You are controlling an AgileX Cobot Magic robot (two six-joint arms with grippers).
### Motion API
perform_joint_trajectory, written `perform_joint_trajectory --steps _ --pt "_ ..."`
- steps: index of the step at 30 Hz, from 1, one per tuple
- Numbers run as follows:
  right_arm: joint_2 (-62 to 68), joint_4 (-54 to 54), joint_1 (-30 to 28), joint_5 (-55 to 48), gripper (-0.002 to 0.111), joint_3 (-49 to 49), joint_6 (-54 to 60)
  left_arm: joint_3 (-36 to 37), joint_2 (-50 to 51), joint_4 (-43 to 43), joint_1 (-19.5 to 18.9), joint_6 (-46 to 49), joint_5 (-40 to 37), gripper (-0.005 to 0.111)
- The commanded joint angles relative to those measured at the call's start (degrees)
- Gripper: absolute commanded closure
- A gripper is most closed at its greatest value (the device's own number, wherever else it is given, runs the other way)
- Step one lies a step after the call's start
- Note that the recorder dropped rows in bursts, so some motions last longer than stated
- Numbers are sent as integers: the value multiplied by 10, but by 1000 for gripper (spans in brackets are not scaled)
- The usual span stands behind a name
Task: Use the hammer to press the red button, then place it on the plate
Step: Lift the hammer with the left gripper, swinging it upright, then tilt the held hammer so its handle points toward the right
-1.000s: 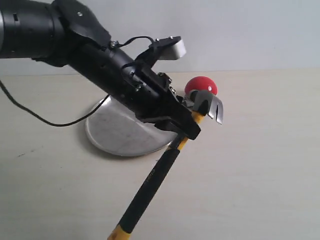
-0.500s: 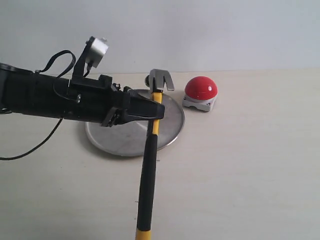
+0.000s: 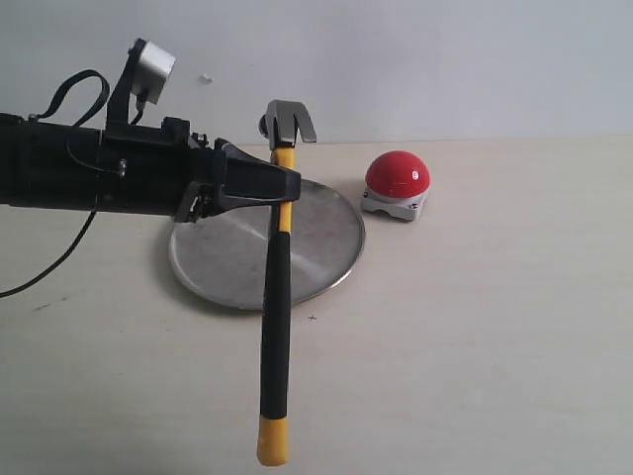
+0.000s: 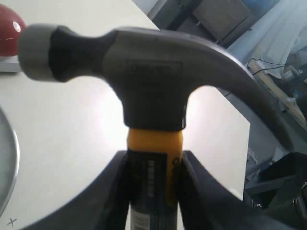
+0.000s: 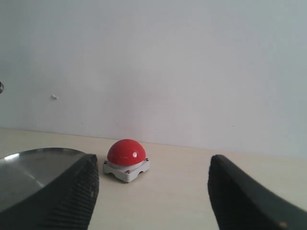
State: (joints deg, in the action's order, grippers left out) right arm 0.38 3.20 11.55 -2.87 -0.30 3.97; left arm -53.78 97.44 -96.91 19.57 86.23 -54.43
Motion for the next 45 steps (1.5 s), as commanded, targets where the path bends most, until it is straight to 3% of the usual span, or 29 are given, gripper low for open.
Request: perform_joint_trajectory --steps 1,27,39,45 --pt "-4 0 1 6 45 3 4 -2 -12 -30 -1 -6 -29 107" --pt "-4 -3 1 6 45 3 4 -4 -13 -30 -9 -31 -47 107" --pt "-4 0 1 6 45 3 4 -55 -13 12 -7 -86 -43 107" --pt "-4 0 1 6 45 3 4 -106 -13 79 -7 -158 -13 107"
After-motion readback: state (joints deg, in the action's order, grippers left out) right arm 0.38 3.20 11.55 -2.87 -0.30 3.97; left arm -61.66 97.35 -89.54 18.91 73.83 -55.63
